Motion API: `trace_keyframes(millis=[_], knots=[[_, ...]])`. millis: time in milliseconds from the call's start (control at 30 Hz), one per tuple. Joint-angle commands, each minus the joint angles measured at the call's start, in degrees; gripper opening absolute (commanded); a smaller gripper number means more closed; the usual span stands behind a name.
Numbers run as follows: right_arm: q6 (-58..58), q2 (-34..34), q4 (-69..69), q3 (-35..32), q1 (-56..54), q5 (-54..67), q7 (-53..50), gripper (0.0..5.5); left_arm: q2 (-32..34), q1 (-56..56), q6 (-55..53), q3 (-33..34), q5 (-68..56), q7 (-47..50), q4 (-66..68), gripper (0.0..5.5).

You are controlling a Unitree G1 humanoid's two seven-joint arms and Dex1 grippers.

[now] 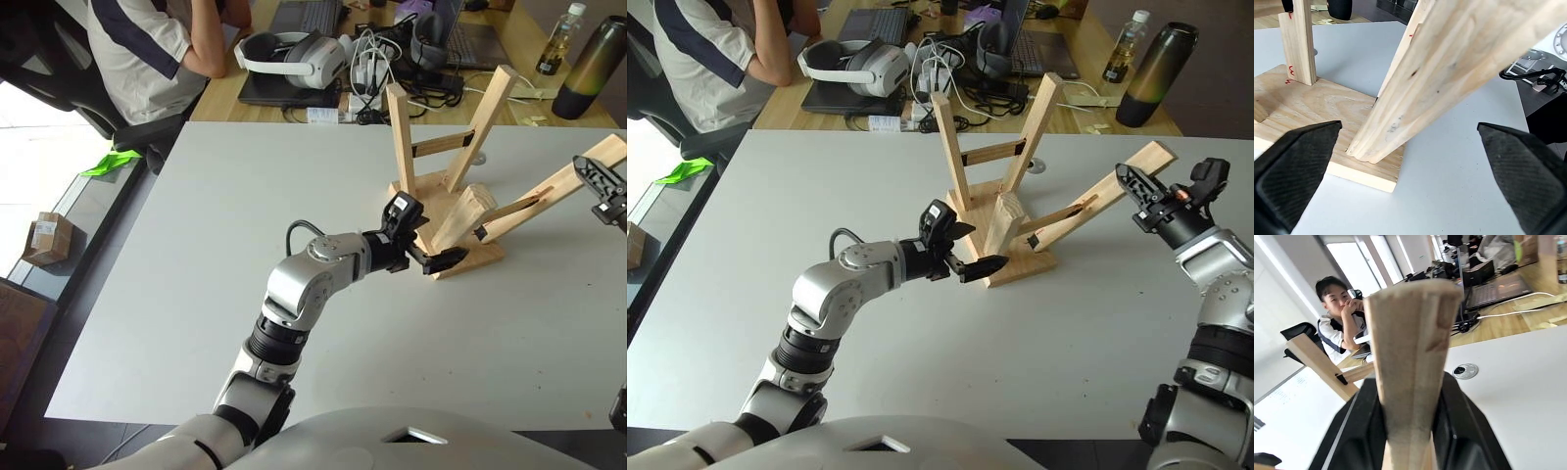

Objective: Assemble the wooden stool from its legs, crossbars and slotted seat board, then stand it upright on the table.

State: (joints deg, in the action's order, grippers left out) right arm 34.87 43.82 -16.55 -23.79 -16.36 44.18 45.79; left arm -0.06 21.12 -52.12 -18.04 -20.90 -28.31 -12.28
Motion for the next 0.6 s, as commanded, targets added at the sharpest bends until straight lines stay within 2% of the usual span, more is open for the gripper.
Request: trace_keyframes(millis=[33,133,233,400,600], knots=[[0.10,2.36,-1.94,7.96,0.51,-6.99,5.32,1.01,0.11,1.70,1.43,1.39,0.47,1.36,1.05,5.16],[-1.93,2.84,-6.38,11.99,-2.41,-10.66,8.00,1.01,-0.08,2.24,2.56,1.52,0.61,1.86,1.30,5.16],[-4.13,1.98,-7.42,12.69,-2.78,-11.39,9.09,1.01,-0.49,2.49,2.78,1.27,0.29,2.20,0.70,5.16],[-11.60,0.46,-3.64,14.79,5.35,-13.95,10.65,1.04,-0.78,2.76,2.78,1.75,0.20,2.96,0.43,5.16],[-17.80,0.96,-3.95,21.73,10.75,-21.96,6.45,1.11,-0.67,3.56,2.38,2.47,0.16,3.28,0.15,5.16]])
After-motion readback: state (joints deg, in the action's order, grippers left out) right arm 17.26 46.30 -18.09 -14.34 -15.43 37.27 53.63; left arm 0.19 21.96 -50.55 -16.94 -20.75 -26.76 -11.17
